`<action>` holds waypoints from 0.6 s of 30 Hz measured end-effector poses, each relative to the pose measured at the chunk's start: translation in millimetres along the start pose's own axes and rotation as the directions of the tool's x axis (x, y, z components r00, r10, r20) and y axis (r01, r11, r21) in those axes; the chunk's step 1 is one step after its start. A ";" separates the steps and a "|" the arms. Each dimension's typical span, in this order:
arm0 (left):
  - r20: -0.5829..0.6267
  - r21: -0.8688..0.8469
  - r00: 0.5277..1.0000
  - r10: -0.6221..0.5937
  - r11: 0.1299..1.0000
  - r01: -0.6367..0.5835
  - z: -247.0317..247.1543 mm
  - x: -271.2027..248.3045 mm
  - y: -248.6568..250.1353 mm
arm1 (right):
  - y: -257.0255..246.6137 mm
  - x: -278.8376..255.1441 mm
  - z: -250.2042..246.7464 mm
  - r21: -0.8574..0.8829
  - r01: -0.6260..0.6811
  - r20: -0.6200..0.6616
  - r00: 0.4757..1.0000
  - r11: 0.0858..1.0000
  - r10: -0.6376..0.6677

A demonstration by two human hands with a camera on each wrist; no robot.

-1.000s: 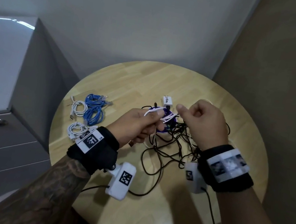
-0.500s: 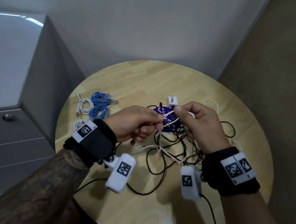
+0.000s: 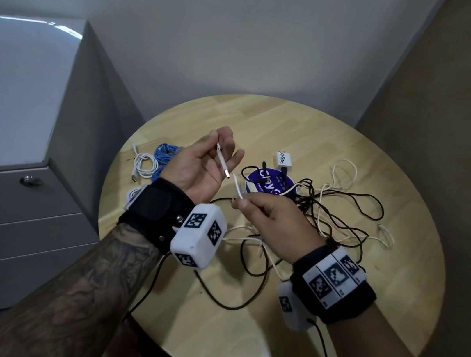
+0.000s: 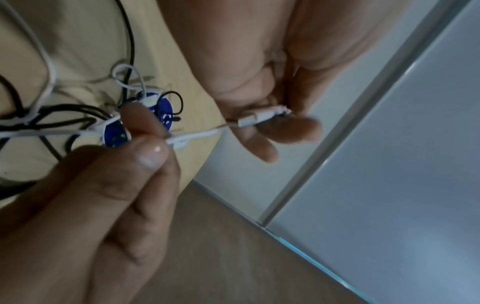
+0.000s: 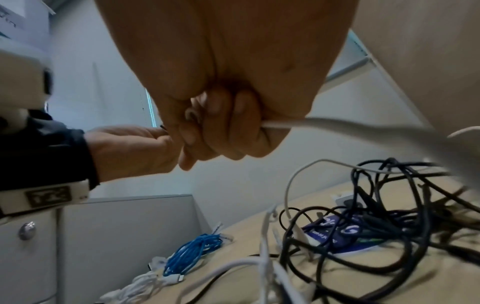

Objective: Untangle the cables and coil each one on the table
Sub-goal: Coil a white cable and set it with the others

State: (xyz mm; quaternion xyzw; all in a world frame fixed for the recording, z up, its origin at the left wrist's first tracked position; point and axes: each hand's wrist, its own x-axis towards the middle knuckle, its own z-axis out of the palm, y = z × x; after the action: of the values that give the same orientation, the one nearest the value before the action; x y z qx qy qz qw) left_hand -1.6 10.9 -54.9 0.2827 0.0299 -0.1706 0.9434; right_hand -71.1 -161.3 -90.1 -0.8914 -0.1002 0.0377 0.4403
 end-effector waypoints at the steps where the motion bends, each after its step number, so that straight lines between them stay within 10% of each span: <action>1: -0.011 0.009 1.000 0.025 1.000 -0.025 -1.8 0.8 -0.7 | -0.9 -0.4 1.5 -0.031 0.014 0.017 1.000 0.999 -0.013; 12: -0.141 -0.054 0.968 0.206 0.975 -0.216 -14.9 11.8 13.4 | -13.8 -3.1 0.3 0.178 -0.187 -0.095 0.974 0.966 0.206; 18: 0.019 0.451 0.920 0.392 0.818 -0.358 -5.3 10.4 -15.2 | -24.4 -10.4 -4.5 0.074 0.014 -0.102 0.995 0.997 -0.007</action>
State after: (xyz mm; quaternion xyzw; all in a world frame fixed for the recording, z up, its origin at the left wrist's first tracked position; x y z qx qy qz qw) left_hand 3.2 -1.3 -68.9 0.4974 -0.0311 0.0266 0.8665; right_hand -84.1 -152.5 -68.2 -0.8745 -0.0808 -0.0063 0.4781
